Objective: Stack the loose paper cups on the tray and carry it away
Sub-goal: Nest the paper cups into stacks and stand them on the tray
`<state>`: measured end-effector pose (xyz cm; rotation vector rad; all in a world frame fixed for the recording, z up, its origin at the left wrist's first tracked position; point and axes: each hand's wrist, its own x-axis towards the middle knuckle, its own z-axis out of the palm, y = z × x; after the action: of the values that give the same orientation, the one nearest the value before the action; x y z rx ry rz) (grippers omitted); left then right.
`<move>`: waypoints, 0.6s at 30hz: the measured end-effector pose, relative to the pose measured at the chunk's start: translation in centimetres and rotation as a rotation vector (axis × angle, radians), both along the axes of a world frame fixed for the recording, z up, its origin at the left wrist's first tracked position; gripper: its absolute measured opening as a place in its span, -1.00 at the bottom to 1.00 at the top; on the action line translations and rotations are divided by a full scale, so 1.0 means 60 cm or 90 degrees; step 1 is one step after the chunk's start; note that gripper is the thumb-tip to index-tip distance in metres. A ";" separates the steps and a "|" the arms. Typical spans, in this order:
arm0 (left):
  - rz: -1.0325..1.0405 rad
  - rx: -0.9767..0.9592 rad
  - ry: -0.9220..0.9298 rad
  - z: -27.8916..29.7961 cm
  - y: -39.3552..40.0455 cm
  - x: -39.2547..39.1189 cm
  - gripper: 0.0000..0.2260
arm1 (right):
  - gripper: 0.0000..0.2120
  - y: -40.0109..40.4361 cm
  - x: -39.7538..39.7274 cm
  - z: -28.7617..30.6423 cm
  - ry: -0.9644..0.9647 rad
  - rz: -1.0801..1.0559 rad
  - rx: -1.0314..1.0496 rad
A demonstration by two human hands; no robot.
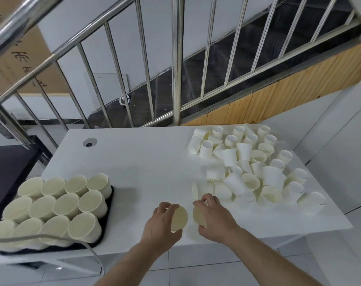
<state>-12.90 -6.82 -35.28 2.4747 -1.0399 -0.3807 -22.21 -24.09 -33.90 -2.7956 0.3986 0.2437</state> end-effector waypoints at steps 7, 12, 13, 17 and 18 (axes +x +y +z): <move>0.004 -0.080 -0.012 0.016 0.115 0.072 -0.43 | -0.32 0.122 0.067 0.020 -0.038 -0.019 0.002; 0.021 -0.140 -0.014 0.040 0.227 0.133 -0.45 | -0.32 0.236 0.124 0.034 -0.084 -0.043 0.017; 0.022 -0.152 -0.018 0.042 0.245 0.143 -0.45 | -0.32 0.255 0.133 0.037 -0.091 -0.045 0.019; 0.044 -0.182 -0.028 0.050 0.308 0.168 -0.45 | -0.35 0.318 0.165 0.053 -0.128 -0.033 0.035; 0.053 -0.189 -0.029 0.055 0.323 0.173 -0.44 | -0.36 0.332 0.174 0.058 -0.137 -0.019 0.035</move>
<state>-2.54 12.57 -31.96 2.2589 -0.9323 -0.1335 -11.80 -4.15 -30.43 -2.7232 0.3761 -0.0531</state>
